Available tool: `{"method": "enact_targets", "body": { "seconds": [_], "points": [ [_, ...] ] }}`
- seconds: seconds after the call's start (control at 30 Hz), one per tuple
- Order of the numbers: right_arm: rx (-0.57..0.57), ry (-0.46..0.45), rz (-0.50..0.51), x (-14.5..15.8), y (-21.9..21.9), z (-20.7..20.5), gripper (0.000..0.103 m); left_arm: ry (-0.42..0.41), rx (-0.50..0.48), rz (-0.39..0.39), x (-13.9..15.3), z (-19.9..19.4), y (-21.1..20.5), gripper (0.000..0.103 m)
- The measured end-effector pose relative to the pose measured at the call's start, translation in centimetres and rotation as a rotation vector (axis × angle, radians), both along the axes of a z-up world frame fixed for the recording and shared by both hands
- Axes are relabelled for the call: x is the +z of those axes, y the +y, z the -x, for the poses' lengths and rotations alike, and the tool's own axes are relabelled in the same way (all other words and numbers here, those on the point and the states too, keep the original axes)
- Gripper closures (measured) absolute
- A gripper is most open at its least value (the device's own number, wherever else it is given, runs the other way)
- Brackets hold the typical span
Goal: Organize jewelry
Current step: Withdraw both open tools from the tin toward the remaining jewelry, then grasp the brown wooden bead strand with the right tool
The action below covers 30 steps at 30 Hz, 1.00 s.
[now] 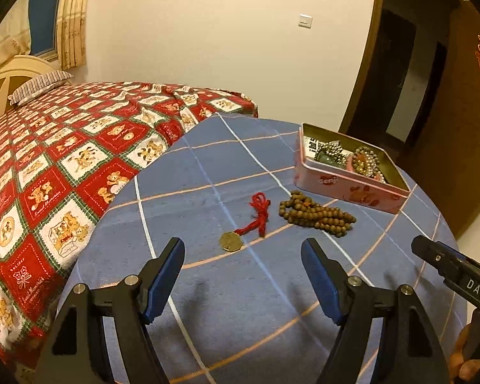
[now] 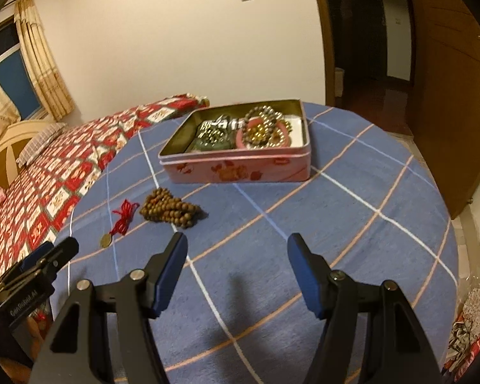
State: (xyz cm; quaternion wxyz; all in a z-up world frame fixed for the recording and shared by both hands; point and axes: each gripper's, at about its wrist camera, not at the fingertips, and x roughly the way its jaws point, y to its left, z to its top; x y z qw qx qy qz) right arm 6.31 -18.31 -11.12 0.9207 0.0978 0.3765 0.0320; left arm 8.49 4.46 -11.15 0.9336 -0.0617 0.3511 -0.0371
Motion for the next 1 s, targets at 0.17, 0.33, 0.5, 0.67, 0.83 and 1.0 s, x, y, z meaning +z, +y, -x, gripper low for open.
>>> {"method": "enact_targets", "body": {
  "seconds": [0.17, 0.33, 0.5, 0.67, 0.83, 1.0],
  "points": [
    [0.025, 0.002, 0.008, -0.1, 0.6, -0.4, 0.034, 0.005, -0.022, -0.013, -0.4, -0.9, -0.2, 0.031],
    [0.058, -0.017, 0.038, 0.4, 1.4, -1.1, 0.034, 0.014, -0.042, -0.002, -0.5, -2.0, -0.2, 0.035],
    [0.123, 0.0, 0.068, -0.4, 2.9, -3.2, 0.034, 0.061, -0.063, -0.025, -1.4, -3.1, -0.2, 0.035],
    [0.223, 0.051, 0.092, -1.8, 4.5, -6.6, 0.034, 0.08, -0.066, -0.016, -1.3, -3.5, 0.9, 0.035],
    [0.278, 0.08, 0.103, -2.6, 5.7, -8.9, 0.034, 0.099, -0.101, -0.045, -1.5, -4.4, 0.7, 0.035],
    [0.35, 0.119, 0.127, -3.8, 7.7, -10.6, 0.035, 0.114, -0.128, -0.078, -1.8, -4.8, 0.1, 0.035]
  ]
}}
